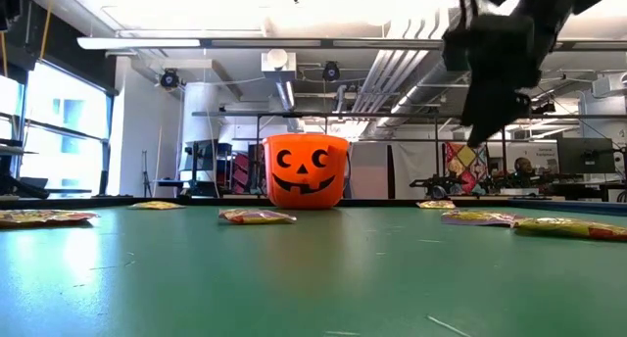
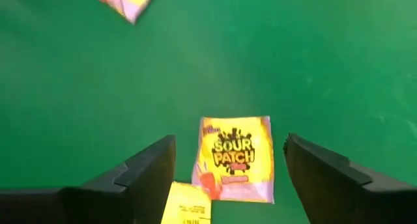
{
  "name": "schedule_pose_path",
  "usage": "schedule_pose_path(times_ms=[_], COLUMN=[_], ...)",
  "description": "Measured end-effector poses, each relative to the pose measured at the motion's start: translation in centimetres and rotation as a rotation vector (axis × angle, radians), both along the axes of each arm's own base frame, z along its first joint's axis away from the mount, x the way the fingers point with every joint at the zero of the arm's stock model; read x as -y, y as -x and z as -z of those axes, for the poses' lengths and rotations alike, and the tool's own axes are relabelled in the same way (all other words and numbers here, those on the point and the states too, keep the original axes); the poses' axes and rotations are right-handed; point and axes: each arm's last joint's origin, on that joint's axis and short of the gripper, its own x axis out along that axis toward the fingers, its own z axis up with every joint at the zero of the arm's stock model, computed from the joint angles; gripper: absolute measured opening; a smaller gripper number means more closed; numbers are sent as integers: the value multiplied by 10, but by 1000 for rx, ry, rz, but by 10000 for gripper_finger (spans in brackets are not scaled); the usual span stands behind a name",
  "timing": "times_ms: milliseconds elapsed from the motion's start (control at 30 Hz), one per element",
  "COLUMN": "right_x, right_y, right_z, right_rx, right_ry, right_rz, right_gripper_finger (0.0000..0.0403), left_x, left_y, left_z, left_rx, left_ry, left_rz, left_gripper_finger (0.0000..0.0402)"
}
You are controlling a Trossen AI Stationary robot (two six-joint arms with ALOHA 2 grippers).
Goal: Sort candy by brand, put in halloween buckets
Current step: Put the yellow candy into the purple bucket
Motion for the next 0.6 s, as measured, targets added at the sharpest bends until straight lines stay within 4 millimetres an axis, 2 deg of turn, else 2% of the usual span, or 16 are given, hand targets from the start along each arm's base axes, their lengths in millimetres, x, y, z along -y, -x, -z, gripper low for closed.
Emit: schedule_pose_path(times_ms=[167, 433, 600], right_x=[0, 5, 4], right_y=[-16, -39, -42], right_z=[23, 65, 80], right_rx=[-87, -208, -264], right_ry=[4, 18, 15], right_rz=[-51, -30, -34], right_gripper_finger=[275, 273, 236], left_x=[-10, -20, -28], left_y=[-9, -30, -41], left_z=[-6, -14, -19], left_rx=[95, 238, 307], left_ry=[-28, -70, -102], left_rz=[-21, -18, -19], left_gripper_finger=[106, 73, 59])
